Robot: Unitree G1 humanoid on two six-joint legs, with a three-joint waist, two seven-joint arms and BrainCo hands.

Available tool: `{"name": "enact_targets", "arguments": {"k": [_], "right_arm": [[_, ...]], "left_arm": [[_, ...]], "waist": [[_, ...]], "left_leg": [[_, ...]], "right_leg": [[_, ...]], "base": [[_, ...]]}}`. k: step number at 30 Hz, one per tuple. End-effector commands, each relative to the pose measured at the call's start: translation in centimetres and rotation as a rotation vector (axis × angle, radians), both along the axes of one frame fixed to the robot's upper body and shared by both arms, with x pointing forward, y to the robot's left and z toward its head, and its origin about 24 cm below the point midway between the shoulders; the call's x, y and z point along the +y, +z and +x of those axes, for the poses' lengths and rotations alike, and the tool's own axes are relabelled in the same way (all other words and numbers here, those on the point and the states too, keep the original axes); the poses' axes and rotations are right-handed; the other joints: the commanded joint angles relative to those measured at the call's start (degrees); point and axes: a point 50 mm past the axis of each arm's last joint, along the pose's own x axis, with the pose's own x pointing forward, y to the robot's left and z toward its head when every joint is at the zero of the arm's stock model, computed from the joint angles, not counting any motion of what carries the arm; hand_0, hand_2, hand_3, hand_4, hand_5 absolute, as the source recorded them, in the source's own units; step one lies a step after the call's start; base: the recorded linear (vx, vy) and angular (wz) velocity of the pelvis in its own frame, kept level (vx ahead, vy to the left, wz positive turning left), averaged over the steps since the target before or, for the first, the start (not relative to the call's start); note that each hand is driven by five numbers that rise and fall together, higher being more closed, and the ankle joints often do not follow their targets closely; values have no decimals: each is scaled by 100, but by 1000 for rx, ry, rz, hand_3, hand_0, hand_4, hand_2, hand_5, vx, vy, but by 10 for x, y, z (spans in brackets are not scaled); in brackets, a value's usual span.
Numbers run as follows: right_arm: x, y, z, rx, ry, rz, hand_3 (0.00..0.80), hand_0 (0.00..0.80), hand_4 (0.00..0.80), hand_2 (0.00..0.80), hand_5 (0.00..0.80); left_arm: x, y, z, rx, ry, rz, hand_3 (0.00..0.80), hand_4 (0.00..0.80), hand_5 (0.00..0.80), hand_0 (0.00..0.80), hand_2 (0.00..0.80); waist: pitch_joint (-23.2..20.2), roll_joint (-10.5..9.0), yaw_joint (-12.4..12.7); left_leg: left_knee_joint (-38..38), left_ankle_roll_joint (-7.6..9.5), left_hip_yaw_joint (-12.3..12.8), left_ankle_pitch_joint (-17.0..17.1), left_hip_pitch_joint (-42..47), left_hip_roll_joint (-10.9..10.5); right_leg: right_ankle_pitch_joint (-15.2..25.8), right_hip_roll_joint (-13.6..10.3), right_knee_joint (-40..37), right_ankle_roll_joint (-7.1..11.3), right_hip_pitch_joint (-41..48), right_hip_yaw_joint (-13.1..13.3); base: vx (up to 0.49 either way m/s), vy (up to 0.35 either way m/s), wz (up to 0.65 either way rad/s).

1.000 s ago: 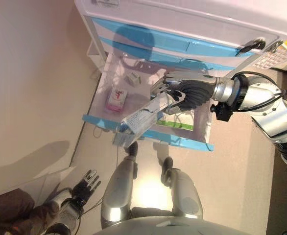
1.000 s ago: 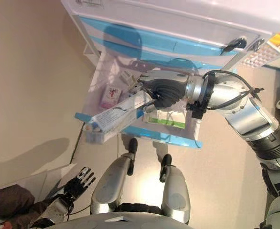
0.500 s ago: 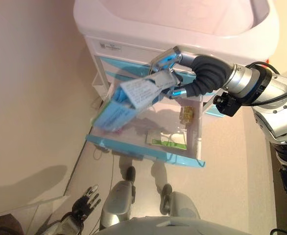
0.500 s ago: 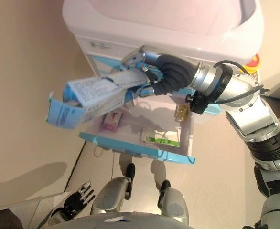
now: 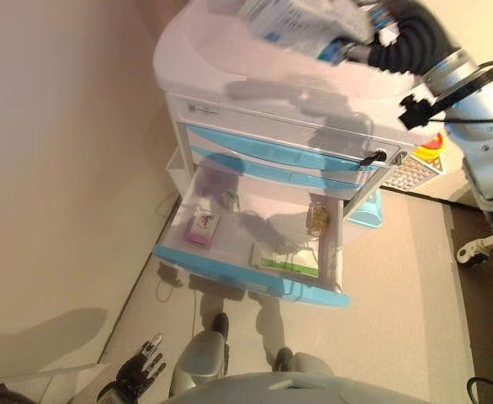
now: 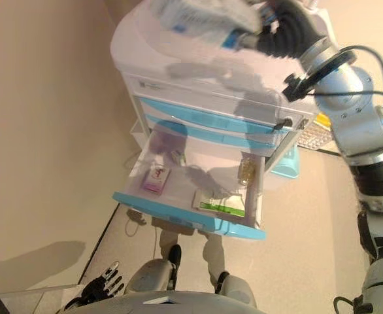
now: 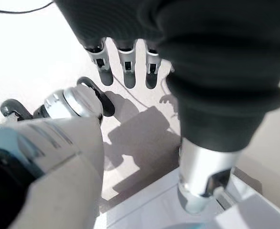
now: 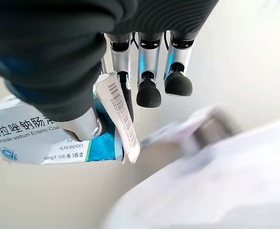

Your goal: Open the drawer and pick up the medicine

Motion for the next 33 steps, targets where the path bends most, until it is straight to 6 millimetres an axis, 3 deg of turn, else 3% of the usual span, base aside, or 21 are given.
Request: {"name": "enact_targets", "arguments": {"k": [1, 8, 11, 19, 31, 32, 33], "right_arm": [[-16, 39, 2, -134, -174, -36, 800, 800, 800, 800, 800], [-66, 57, 21, -162, -578, -223, 800, 800, 800, 800, 800], [-83, 50, 30, -69, -672, -290, 800, 800, 800, 800, 800], [-113, 22, 43, 115, -751, -259, 800, 800, 800, 800, 800], [-136, -26, 51, 333, -732, -99, 800, 800, 800, 800, 800], [-138, -32, 51, 357, -738, -98, 728, 728, 728, 728, 728], [-139, -35, 52, 367, -739, -98, 709, 709, 709, 709, 709]], "left_arm": [[19, 5, -13, 59, -9, 52, 0, 0, 0, 0, 0], [25, 8, -7, 66, -7, 64, 0, 0, 0, 0, 0], [26, 11, -3, 62, -13, 69, 0, 0, 0, 0, 0], [29, 12, -4, 67, -23, 63, 0, 0, 0, 0, 0], [29, 13, -2, 46, -28, 47, 0, 0, 0, 0, 0], [28, 13, -2, 46, -28, 45, 0, 0, 0, 0, 0], [27, 12, -1, 46, -26, 43, 0, 0, 0, 0, 0]], "waist": [[-229, 36, 230], [-255, 38, 472], [-249, 50, 604], [-138, 127, 813], [25, 280, 962], [36, 305, 966], [45, 317, 968]], "left_leg": [[-487, 283, -247, -650, 539, -261], [-419, 330, -465, -666, 482, -373], [-399, 353, -538, -656, 445, -423], [-334, 380, -693, -646, 326, -522], [-275, 390, -701, -624, 263, -547], [-275, 393, -701, -615, 257, -552], [-274, 392, -700, -612, 258, -556]], "right_leg": [[483, -3, 286, 227, -56, -114], [509, -65, 150, 240, 38, -178], [499, -117, 119, 233, 45, -269], [518, -219, 142, 198, 30, -406], [508, -365, 161, 159, 24, -564], [500, -375, 173, 152, 13, -574], [499, -383, 178, 149, 13, -581]], "base": [[57, 11, 2], [53, 25, 11], [41, 50, 16], [4, 46, 14], [-18, 43, 8], [-19, 33, 3], [-20, 43, 3]]}}
